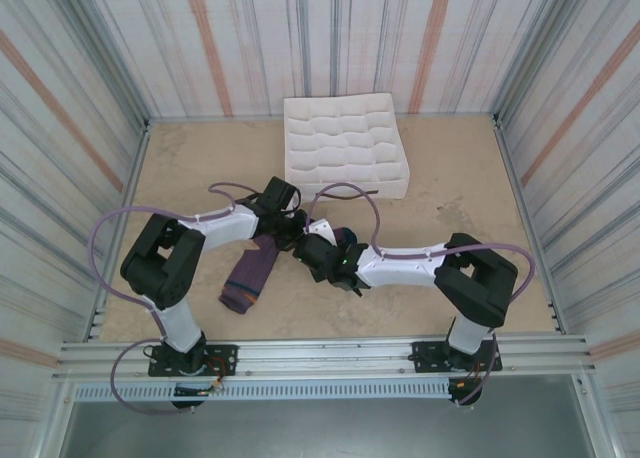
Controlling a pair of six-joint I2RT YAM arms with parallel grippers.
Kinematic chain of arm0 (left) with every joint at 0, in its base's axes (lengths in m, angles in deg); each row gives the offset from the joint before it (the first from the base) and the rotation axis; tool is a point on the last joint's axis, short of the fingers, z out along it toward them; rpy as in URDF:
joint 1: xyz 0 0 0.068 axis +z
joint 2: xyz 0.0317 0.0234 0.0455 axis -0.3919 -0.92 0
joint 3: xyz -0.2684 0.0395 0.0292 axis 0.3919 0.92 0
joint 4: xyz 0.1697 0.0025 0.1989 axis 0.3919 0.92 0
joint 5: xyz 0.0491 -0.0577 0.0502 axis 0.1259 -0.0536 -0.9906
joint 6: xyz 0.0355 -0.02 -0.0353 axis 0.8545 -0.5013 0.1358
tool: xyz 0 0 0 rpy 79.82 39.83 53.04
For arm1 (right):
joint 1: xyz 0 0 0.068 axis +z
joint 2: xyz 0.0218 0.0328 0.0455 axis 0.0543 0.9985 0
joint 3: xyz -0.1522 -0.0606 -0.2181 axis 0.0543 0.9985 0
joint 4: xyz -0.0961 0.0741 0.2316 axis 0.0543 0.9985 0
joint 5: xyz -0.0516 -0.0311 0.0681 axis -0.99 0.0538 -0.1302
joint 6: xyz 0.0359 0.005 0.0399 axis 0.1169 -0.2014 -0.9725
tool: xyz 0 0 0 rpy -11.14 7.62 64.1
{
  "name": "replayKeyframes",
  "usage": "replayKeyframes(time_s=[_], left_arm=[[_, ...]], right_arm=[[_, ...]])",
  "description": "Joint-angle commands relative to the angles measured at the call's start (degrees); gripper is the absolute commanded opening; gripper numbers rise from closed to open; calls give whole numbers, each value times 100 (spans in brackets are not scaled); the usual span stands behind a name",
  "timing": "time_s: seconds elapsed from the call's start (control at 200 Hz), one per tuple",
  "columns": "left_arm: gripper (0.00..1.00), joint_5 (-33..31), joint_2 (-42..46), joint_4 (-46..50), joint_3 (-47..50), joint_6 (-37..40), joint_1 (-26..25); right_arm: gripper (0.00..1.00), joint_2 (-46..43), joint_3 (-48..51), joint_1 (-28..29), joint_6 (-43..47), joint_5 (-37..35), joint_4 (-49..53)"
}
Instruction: Roll the socks
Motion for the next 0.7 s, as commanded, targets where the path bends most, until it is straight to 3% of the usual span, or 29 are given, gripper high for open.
replayKeyframes(time_s=[0.0, 0.175, 0.316, 0.536, 0.611, 0.691], left_arm=[[0, 104, 164, 199, 116, -94, 57], [0, 172, 134, 106, 153, -137, 54], [0, 218, 125, 23, 195, -173, 68], [0, 327, 137, -89, 275, -167, 118], [5, 378, 185, -195, 354, -148, 173], [18, 419, 285, -347, 459, -150, 236]], right_arm=[[58, 192, -17, 34, 47, -376, -136], [54, 309, -58, -11, 3, -352, -298], [45, 440, -95, -68, -69, -267, -336], [15, 470, 71, -166, -358, -70, -421], [6, 407, 242, -269, -531, 161, -557], [1, 311, 506, -398, -767, 487, -856]])
